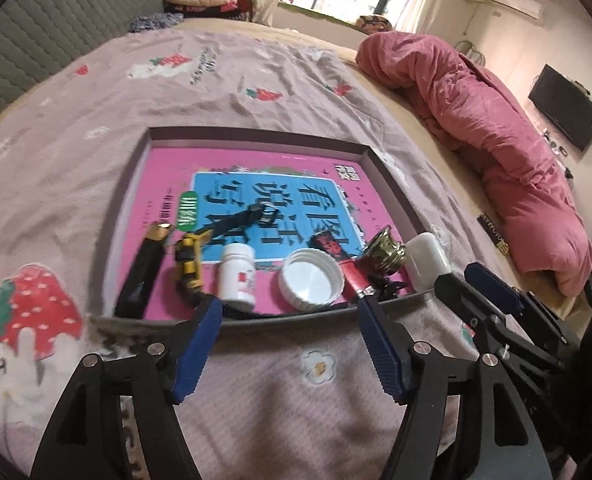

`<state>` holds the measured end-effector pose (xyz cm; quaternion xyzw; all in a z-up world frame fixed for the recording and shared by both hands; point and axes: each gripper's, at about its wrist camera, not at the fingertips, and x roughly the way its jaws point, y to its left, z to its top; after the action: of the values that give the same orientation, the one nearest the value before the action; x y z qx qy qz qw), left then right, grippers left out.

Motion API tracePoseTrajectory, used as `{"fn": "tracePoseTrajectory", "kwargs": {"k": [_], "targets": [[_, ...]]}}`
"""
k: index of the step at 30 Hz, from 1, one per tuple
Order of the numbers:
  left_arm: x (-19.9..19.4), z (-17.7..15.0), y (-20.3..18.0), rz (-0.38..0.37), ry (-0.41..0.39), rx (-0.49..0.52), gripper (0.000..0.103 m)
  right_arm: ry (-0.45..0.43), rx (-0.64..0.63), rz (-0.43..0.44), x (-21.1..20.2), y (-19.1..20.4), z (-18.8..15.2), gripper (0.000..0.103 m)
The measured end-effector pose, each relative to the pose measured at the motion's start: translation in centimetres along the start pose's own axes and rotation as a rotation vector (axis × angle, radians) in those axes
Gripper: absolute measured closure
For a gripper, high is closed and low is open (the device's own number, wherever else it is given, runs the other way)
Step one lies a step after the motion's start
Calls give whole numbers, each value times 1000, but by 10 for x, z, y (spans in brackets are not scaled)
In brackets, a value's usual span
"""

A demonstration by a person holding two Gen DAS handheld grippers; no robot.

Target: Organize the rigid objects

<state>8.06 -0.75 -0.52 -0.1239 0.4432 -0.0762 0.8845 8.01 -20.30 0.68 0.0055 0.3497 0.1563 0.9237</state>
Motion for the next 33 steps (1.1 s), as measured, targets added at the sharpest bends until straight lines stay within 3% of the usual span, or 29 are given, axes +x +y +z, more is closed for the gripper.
{"fn": "tracePoseTrajectory", "kwargs": {"k": [7, 12, 23, 33], "targets": [[-19, -10, 3, 39, -24, 15, 26, 29, -19, 23, -8, 20, -8, 51], [-28, -23, 10, 92, -31, 25, 26, 39, -41, 26, -15, 33, -15, 43], [-40, -37, 20, 217, -22, 31, 26, 43, -65, -33, -27, 34, -33, 40], [-56, -49, 21, 203, -43, 19, 26, 37, -86, -56, -36, 38, -41, 39]]}}
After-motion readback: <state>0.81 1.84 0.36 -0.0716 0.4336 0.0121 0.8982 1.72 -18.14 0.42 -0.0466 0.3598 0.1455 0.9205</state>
